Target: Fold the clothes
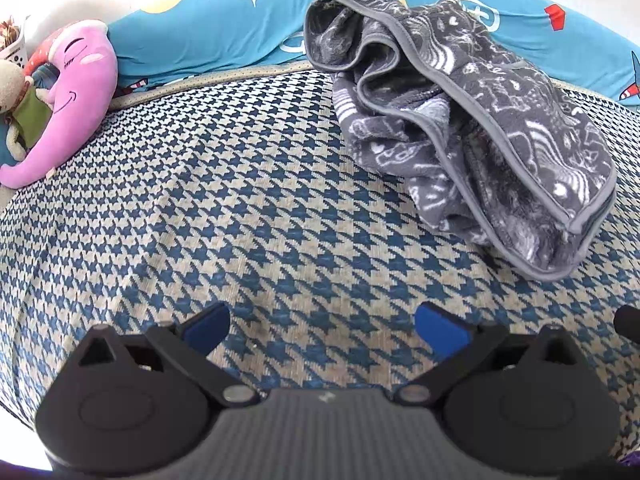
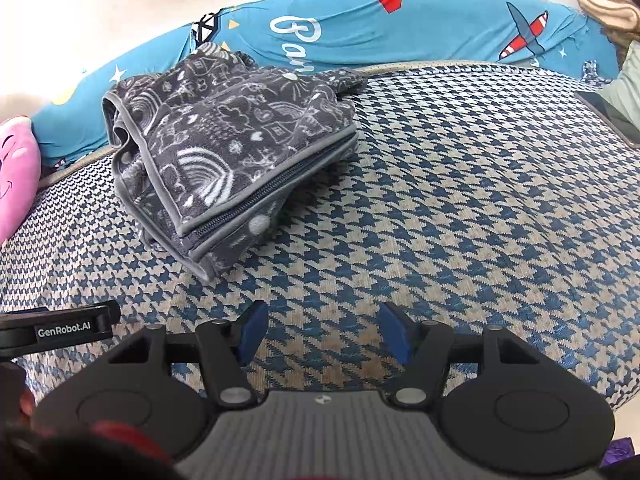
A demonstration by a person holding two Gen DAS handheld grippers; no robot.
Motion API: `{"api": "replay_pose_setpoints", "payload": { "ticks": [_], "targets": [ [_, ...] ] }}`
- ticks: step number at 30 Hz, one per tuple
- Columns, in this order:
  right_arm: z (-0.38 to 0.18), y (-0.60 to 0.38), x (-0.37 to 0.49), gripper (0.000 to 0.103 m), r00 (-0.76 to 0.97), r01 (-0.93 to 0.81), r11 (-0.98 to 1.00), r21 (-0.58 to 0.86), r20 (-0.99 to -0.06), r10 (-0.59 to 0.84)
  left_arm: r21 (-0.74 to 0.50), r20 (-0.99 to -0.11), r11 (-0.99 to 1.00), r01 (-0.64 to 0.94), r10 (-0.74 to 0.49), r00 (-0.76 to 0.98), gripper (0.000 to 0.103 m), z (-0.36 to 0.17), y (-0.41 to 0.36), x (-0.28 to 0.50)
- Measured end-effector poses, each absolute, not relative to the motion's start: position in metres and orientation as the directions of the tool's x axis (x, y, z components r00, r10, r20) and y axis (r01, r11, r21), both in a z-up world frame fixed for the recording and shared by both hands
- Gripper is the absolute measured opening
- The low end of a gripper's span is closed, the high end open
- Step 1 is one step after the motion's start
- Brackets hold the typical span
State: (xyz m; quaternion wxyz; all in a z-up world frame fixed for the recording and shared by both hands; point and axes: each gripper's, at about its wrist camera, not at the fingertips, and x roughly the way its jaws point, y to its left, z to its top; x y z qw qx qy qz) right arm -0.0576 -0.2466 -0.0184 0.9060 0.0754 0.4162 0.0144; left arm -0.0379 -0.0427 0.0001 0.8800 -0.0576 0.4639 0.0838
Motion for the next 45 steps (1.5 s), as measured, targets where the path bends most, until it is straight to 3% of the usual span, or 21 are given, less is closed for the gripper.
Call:
{"api": "replay_pose_setpoints", "payload": {
  "ticks": [45],
  "targets": [
    [-0.033,-0.234,-0.050,0.064,0.601,0.042,0.984,0.175,-0.791,0.115,-0.052,-0.831,0.985,-0.164,0.049,0.554,0.103,0.004,-0.046,-0.044]
  ]
}}
